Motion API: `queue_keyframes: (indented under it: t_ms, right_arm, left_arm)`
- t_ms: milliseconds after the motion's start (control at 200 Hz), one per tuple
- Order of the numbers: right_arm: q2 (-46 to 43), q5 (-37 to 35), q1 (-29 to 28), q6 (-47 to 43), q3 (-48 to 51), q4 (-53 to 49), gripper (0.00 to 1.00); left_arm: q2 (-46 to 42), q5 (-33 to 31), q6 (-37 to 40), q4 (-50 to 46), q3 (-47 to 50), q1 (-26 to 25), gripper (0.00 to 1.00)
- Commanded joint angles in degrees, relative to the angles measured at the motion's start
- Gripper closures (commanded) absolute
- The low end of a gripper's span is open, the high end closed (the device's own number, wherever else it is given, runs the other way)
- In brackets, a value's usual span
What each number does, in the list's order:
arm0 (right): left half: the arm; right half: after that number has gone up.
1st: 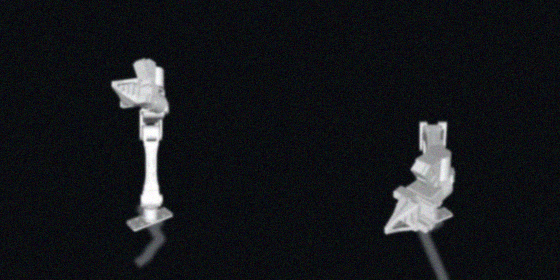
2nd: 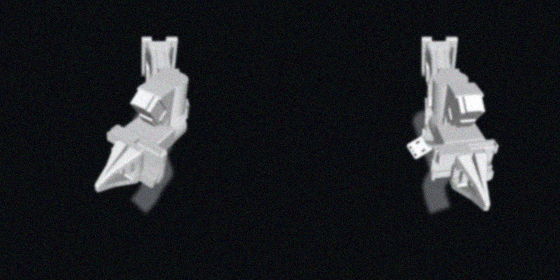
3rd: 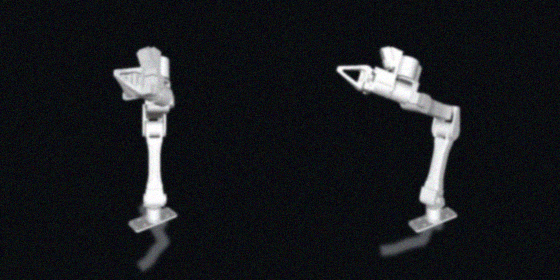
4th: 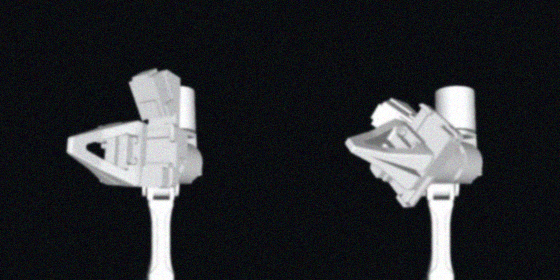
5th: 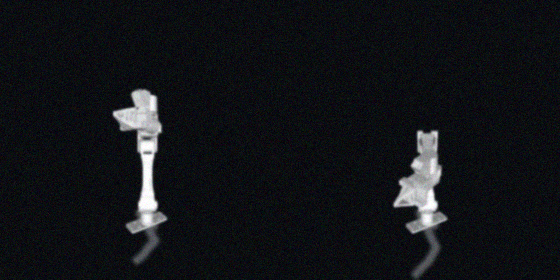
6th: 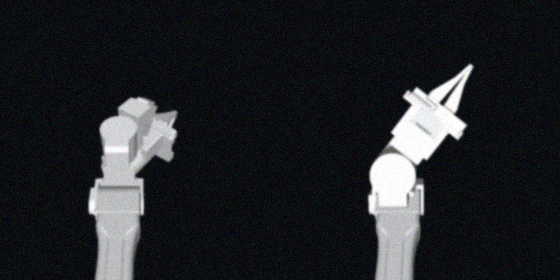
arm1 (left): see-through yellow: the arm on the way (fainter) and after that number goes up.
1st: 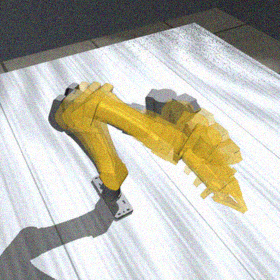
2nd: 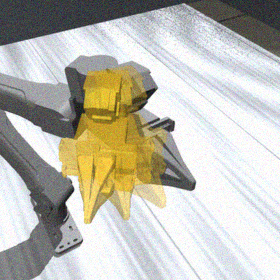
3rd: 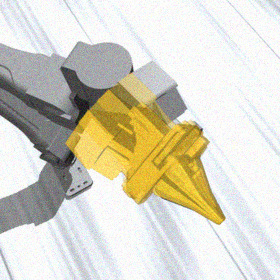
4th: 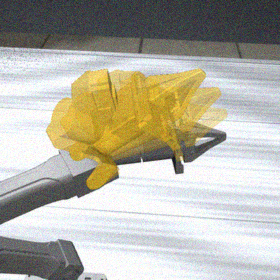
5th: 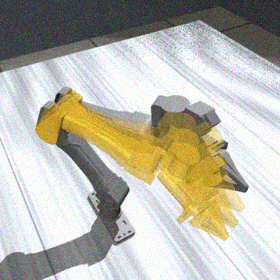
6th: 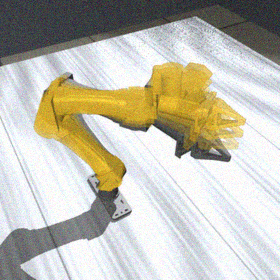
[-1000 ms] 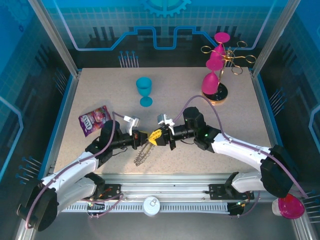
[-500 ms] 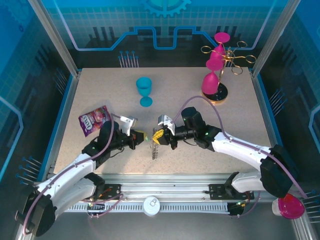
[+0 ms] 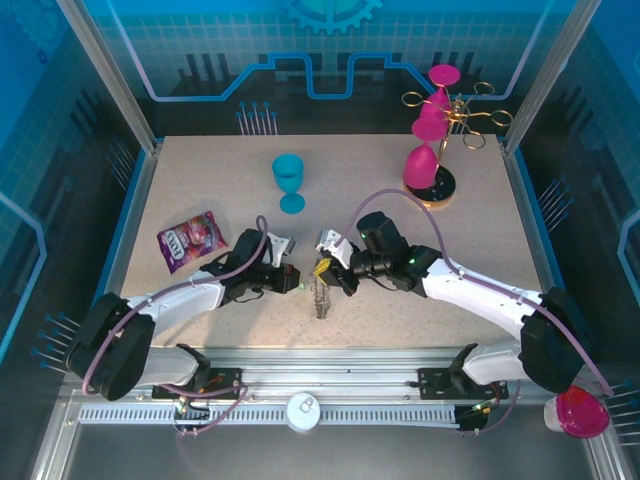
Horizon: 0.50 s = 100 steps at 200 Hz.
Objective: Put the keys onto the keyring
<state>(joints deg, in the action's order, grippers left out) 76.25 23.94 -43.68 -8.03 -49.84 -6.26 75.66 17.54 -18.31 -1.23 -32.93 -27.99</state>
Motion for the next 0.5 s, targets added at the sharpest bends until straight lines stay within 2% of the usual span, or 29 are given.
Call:
queue_keyframes:
  t_ms: [0, 90, 225, 375, 495]
  right_arm:
    - [0.8, -0.3, 0.6, -1.0, -1.5, -0.6, 1.0]
    - [0.9, -0.2, 0.9, -1.0, -1.5, -0.4, 1.0]
    - [0.9, 0.1, 1.2, -0.9, -1.7, -0.5, 1.0]
    - [0.6, 2.0, 2.1, -0.8, -1.6, -0.2, 1.0]
    - [0.7, 3.9, 2.7, -0.9, -1.5, 0.1, 1.0]
  left_arm:
    - [1.0, -0.9, -0.3, -2.0, -1.3, -0.3, 0.73]
    - [0.1, -1.7, 0.1, -1.9, -1.1, -0.3, 0.56]
    - [-3.8, -4.0, 2.2, -2.2, -0.7, -0.3, 0.44]
    - [-12.5, -7.4, 9.9, -3.5, -0.3, -0.3, 0.41]
    - [-18.6, -6.0, 20.1, -5.3, -0.2, -0.3, 0.42]
